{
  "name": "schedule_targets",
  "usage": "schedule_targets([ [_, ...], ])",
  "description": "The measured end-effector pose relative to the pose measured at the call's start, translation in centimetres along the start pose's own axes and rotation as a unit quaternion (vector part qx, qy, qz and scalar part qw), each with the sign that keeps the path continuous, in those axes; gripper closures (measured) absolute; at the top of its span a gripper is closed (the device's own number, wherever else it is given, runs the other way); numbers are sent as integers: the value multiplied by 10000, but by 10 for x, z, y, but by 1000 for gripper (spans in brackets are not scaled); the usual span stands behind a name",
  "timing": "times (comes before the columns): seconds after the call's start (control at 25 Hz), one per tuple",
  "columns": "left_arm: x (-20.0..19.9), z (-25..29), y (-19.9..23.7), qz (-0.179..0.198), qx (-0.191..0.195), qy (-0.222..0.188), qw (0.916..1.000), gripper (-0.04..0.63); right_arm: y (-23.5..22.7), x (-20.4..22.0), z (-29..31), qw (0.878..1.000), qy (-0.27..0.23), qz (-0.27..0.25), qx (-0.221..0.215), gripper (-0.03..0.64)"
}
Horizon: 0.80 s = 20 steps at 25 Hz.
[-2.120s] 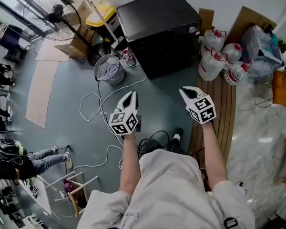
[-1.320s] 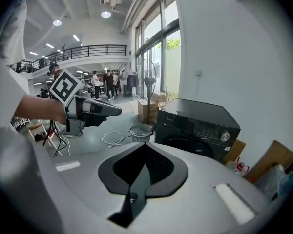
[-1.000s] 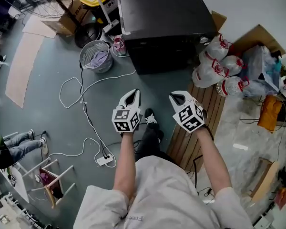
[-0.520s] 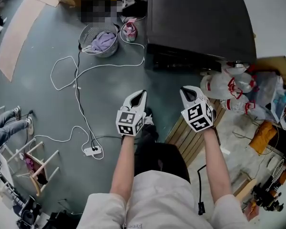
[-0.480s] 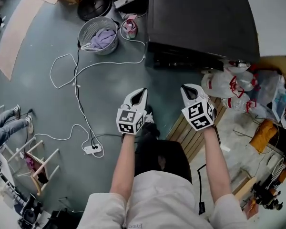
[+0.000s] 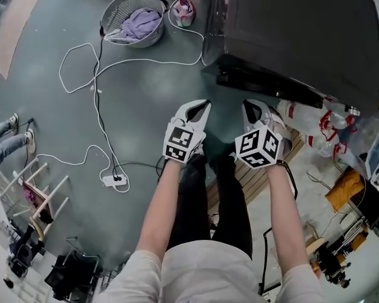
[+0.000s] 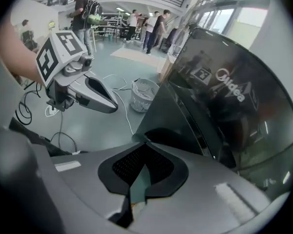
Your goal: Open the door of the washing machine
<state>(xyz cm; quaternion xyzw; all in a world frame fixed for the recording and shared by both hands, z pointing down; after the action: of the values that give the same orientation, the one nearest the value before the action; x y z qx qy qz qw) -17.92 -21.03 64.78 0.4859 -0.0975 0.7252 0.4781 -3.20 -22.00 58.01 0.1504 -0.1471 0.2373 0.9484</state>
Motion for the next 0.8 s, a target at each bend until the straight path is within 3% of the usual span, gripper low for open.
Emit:
schedule_targets([
  [0.16,9,26,0,282,301,77,9991,540,0,-7,31,9959,247,-850,167,614],
  [0.32,12,51,-1,632,637,68,9959,540,-1,-12,47,9862,494,-1563,250,543],
  [0.44,17,68,3,942,847,154,9918,469,4,-16,61,9746,732,-2106,211,511],
  [0.6,16,89,3,1427,1330,365,9801,465,4,-19,79,9566,1114,-2686,203,505],
  [0.8,17,105,-1,2079,1626,697,9620,414,0,-15,90,9479,1321,-2892,218,502],
])
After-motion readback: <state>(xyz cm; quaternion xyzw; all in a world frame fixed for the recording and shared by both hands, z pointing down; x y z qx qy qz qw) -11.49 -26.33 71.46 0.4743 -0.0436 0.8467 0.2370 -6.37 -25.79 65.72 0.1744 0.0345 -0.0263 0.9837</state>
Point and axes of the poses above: the fingertips, and each gripper's own axes: z forward along the fingers, y to its left, x out of its underside, the point moved 6 cm from there along -z, backward along the fingers, and after that the axes turned 6 degrees about -x, right-handed, at the moved point
